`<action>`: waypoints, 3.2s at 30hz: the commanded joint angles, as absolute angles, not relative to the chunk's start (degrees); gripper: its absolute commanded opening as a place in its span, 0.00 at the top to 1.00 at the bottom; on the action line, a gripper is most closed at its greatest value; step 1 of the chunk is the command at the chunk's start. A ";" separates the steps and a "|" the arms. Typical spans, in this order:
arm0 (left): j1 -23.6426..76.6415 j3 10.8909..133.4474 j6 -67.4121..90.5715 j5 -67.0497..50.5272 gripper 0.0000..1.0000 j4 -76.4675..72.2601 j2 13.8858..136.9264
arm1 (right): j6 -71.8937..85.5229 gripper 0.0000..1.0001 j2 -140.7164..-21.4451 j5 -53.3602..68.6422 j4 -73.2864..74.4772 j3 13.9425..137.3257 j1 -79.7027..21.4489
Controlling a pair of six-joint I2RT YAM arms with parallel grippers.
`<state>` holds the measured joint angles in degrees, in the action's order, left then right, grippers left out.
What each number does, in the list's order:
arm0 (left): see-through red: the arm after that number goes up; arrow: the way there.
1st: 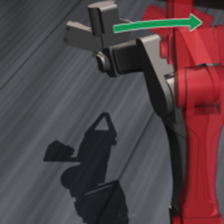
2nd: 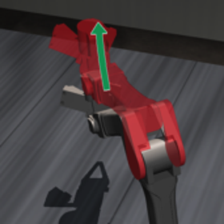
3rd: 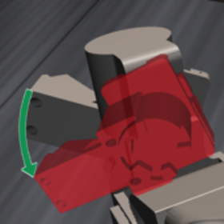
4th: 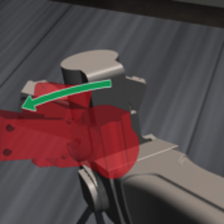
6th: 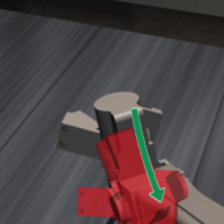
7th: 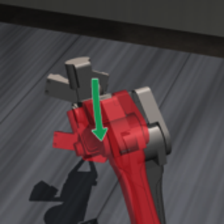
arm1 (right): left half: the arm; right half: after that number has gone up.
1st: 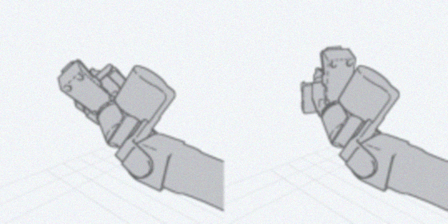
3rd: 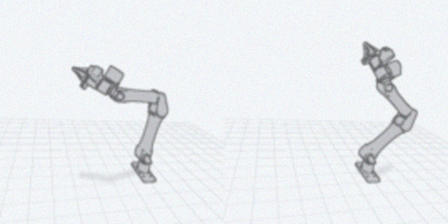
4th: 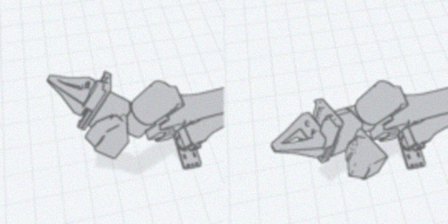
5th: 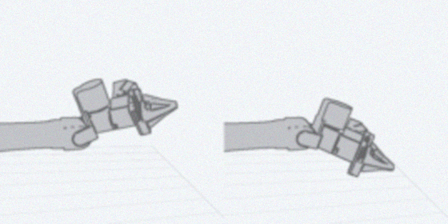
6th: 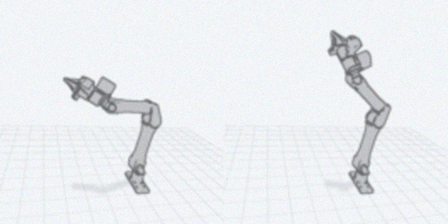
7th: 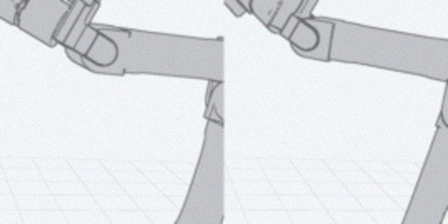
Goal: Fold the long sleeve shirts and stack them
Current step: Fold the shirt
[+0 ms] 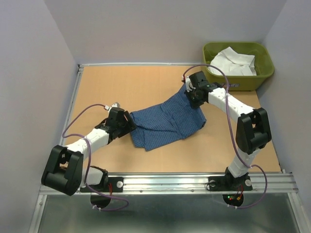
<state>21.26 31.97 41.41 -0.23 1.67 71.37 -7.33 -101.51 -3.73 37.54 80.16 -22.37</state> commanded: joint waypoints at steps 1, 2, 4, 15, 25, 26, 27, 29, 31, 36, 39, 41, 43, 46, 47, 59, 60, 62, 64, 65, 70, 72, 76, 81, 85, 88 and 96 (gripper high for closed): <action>21.00 29.36 43.68 -5.36 0.31 -5.88 73.91 | -9.76 0.99 -99.93 -11.23 38.06 84.81 -24.60; 21.01 29.01 43.86 -5.45 0.34 -6.76 74.35 | -10.02 0.99 -100.02 -12.21 38.06 84.81 -24.96; 21.00 28.48 44.12 -4.75 0.38 -7.12 74.97 | -10.20 0.99 -99.93 -15.27 37.97 84.99 -25.92; 21.01 24.79 45.79 -8.35 0.93 -12.65 75.76 | -10.28 1.00 -100.98 -30.22 38.06 88.32 -32.78; 21.01 21.45 48.34 -12.30 1.00 -19.85 75.15 | -10.11 0.99 -107.81 -54.87 38.06 90.27 -48.73; 21.01 21.45 48.34 -12.30 1.00 -19.86 75.15 | -10.11 0.98 -107.84 -54.93 38.06 90.26 -48.78; 21.01 21.27 48.51 -12.48 1.00 -20.21 74.97 | -9.93 0.98 -108.62 -55.71 38.06 90.35 -49.65; 21.01 20.57 49.22 -13.09 1.00 -21.27 74.88 | -9.14 0.97 -110.73 -56.86 38.14 90.96 -52.20; 21.01 20.04 49.74 -13.62 1.00 -22.14 74.62 | -8.62 0.95 -111.97 -57.13 38.23 91.58 -54.83; 21.01 19.51 50.62 -13.62 1.00 -22.41 73.92 | -7.38 0.91 -116.44 -55.64 38.50 94.92 -59.84; 21.01 18.99 51.32 -13.62 1.00 -22.76 73.57 | -5.98 0.90 -118.12 -54.06 38.58 97.11 -61.34; 21.01 18.46 51.68 -13.71 1.00 -23.46 73.65 | -4.67 0.89 -118.74 -52.13 38.67 98.08 -62.57; 21.01 18.11 52.03 -13.97 1.00 -23.82 73.65 | -3.78 0.86 -119.00 -50.46 38.67 99.31 -63.10; 21.01 17.67 52.29 -14.06 1.00 -24.34 73.65 | -2.03 0.82 -119.88 -46.50 38.58 100.28 -63.28; 21.01 17.40 52.29 -13.98 1.00 -24.35 73.57 | -1.06 0.82 -120.14 -45.71 38.76 100.46 -63.28; 21.01 16.08 53.35 -14.33 1.00 -24.87 71.98 | 3.77 0.39 -118.65 -32.71 37.88 101.51 -63.28; 21.01 16.00 53.44 -14.41 1.00 -24.87 71.90 | 3.95 0.39 -118.39 -32.09 37.71 101.60 -63.28; 21.01 15.82 53.53 -14.41 1.00 -24.87 71.63 | 4.92 0.39 -117.25 -30.25 37.01 101.51 -63.28; 21.01 15.65 53.79 -14.33 1.00 -24.87 71.11 | 5.18 0.39 -116.28 -28.66 36.48 101.34 -63.28; 21.01 15.47 53.88 -14.24 1.00 -24.87 70.84 | 5.10 0.39 -115.06 -27.35 35.78 101.16 -63.28; 21.01 15.21 54.67 -13.62 0.99 -23.56 68.30 | 5.45 0.39 -111.89 -24.44 34.90 99.32 -63.28; 21.01 15.21 54.67 -12.92 0.95 -22.50 67.15 | 5.71 0.40 -109.78 -23.47 34.02 97.39 -63.19; 21.01 15.29 54.58 -10.64 0.95 -20.48 64.95 | 6.42 0.41 -108.11 -21.89 32.87 94.58 -63.19; 21.01 15.47 54.40 -10.72 0.95 -20.74 66.27 | 6.42 0.42 -109.60 -22.32 29.45 91.76 -63.19; 21.01 15.29 54.49 -10.72 0.95 -21.36 67.58 | 5.89 0.41 -111.27 -24.78 26.11 90.00 -63.28; 20.92 15.29 54.41 -10.90 0.95 -21.88 68.38 | 5.63 0.41 -112.85 -26.01 24.44 89.83 -63.19; 21.01 15.12 54.23 -11.43 0.96 -22.94 69.79 | 2.90 0.50 -116.01 -30.23 20.83 87.81 -63.19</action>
